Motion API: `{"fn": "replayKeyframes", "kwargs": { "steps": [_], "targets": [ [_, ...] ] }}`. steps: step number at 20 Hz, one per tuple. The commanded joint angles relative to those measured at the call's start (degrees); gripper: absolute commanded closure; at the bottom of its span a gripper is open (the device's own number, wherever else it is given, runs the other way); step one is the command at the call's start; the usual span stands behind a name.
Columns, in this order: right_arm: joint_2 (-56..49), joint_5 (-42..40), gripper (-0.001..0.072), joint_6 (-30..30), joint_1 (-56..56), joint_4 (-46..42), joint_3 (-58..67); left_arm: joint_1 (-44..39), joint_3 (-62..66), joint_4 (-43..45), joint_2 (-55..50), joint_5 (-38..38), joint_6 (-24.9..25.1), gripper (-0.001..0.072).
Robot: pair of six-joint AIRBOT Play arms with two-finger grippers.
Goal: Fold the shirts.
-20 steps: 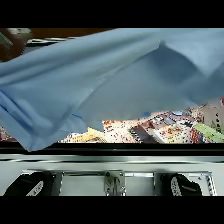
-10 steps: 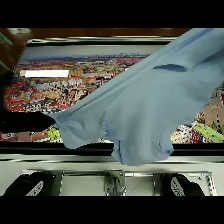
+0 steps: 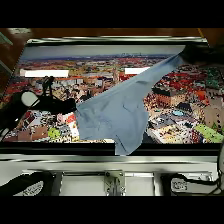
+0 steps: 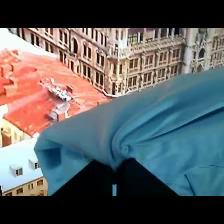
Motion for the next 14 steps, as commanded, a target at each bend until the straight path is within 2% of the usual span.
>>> {"fn": "replayKeyframes", "kwargs": {
  "steps": [1,2,3,4,5,7,9,10,11,12,14],
  "targets": [
    [-10.21,1.11,0.0653,2.58,5.95,0.66,0.04,1.60,5.64,-5.88,-11.39,2.32,0.02,0.0478],
    [-11.34,1.36,0.0612,2.86,7.13,0.74,0.04,2.58,7.45,-7.63,-12.96,-0.39,0.02,0.0236],
    [-11.58,1.44,0.0431,2.93,7.65,0.79,0.04,3.80,9.29,-7.67,-13.75,-4.33,0.11,0.0147],
    [-11.06,2.78,0.0095,2.64,7.54,1.42,0.07,5.49,11.04,-7.17,-13.94,-8.92,1.68,0.0148],
    [-9.86,5.07,0.0030,1.81,6.93,1.11,0.07,7.85,12.90,-6.73,-13.70,-14.80,4.72,0.0148],
    [-6.27,16.06,0.0031,-0.13,4.07,-2.10,0.07,12.94,15.21,-5.38,-12.20,-26.77,9.99,0.0152],
    [-2.84,30.27,0.0035,-1.07,1.07,-13.49,-0.46,16.74,12.70,-3.43,-8.37,-34.77,13.46,0.0153],
    [-1.03,34.75,0.0035,-1.64,-0.59,-18.25,-2.45,17.90,8.74,-1.77,-5.18,-34.45,13.49,0.0153],
    [0.98,36.06,0.0037,-1.51,-2.84,-19.15,-5.66,18.62,3.76,-1.05,-2.10,-32.48,14.01,0.0153],
    [3.54,34.69,0.0070,-1.16,-5.84,-16.50,-10.56,19.15,-2.51,-1.05,0.96,-28.96,14.25,0.0152],
    [8.35,30.27,0.0069,-1.49,-10.64,-10.21,-21.73,18.91,-13.57,-4.20,4.61,-22.36,14.32,0.0152]
  ]
}}
